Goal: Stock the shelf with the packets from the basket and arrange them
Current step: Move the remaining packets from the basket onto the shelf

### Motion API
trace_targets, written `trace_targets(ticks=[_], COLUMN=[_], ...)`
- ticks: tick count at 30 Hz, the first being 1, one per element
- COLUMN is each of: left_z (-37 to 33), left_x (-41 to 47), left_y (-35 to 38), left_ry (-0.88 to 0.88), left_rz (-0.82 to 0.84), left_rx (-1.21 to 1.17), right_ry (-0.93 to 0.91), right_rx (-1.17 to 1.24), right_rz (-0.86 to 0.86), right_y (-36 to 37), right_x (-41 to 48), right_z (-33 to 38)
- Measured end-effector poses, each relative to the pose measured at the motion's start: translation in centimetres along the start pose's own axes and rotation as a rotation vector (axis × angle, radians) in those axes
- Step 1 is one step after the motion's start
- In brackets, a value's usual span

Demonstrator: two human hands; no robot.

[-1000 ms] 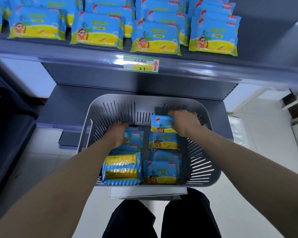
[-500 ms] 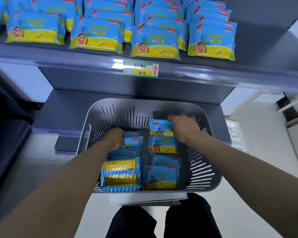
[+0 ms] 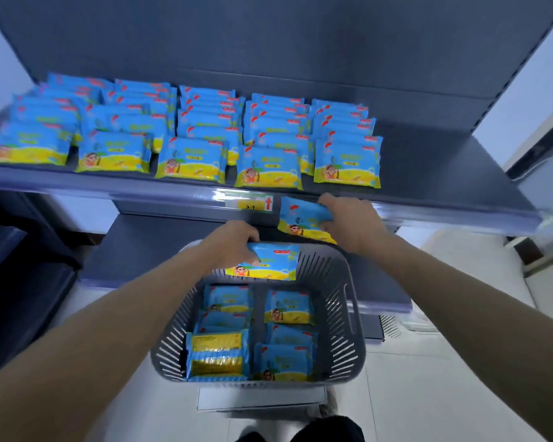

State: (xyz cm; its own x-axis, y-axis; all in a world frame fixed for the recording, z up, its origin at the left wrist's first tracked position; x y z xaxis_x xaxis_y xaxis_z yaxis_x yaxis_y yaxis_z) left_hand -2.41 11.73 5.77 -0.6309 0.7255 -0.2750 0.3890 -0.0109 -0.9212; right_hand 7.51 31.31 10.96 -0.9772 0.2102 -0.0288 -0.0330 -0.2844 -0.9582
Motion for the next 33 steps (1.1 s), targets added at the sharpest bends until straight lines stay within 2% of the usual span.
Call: trace_targets(ticks=[6,11,16,21,28,33], left_z=[-4.8,-6.8,-7.8,-8.4,-9.8,-11.5], left_x=[1.1,2.2,3.6,5.2,7.6,10.1], left_y=[-6.4,-8.7,-10.6,-11.5,-12.5,-12.6], left_ry=[0.119,0.138,0.085,0.044,0.024,0.055], left_rz=[-0.167,-0.213,-0.289,-0.289,-0.273,-0.254], left_rx=[0.001,-0.023,-0.065,-0.094,-0.116,-0.092], right_ry=[0.038,0.053,0.026,-0.01,0.016,0.034], right_rx=[-0.1,-0.118,-0.061,-0.079,-0.032,0.086], right_rz=[-0.105,-0.014,0.039,0.062,-0.054,-0.037], right_y=[-7.6,-8.7,-8.4,-8.4,-9.3,-9.6], right_x=[2.5,5.5,8.6,11.5,13.9,13.7], right_z=[-3.8,-7.2,-9.4,-10.3,-11.1,-12.6])
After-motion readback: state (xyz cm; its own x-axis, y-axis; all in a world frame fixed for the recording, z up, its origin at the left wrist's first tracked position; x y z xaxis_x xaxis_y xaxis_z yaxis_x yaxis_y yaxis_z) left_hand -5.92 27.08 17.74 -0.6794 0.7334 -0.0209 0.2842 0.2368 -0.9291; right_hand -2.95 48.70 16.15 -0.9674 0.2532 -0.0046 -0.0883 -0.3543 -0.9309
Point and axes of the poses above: each hand's wrist, its own x-axis towards the middle knuckle, its own y-axis out of the palm, z = x × y, the point moved 1 cm from there along x, towards the middle knuckle, and after that the axes turned 14 degrees about x, right-handed, at the moved point
